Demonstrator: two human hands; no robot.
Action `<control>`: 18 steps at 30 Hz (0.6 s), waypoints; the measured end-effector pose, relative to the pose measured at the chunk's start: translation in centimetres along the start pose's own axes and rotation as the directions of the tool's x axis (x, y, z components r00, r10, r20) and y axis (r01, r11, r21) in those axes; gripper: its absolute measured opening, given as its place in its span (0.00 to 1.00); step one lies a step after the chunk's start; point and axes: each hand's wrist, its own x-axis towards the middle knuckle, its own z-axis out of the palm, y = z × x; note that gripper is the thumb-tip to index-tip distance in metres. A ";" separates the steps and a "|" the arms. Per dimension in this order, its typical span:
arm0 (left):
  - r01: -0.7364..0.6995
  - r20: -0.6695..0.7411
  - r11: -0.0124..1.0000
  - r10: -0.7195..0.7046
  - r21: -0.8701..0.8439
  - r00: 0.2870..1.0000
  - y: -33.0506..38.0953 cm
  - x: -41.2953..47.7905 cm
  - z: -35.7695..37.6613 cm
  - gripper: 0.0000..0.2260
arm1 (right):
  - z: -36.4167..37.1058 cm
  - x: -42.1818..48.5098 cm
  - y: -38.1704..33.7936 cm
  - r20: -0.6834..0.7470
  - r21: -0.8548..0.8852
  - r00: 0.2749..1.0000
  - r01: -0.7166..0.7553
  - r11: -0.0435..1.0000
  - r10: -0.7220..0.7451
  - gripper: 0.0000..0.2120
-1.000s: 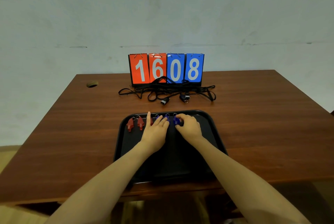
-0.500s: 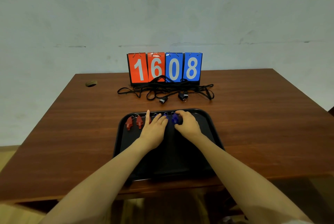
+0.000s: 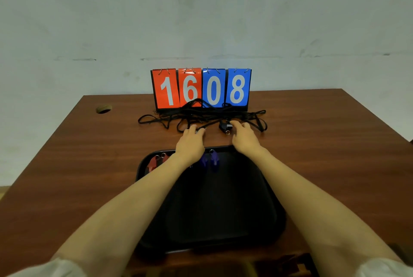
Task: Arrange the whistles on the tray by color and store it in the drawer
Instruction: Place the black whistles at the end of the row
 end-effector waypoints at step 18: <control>-0.013 -0.027 0.996 0.016 0.091 1.000 -0.8 3.1 1.5 0.17 | 1.2 3.0 3.3 -0.076 -0.187 0.997 -0.010 0.982 -0.004 0.11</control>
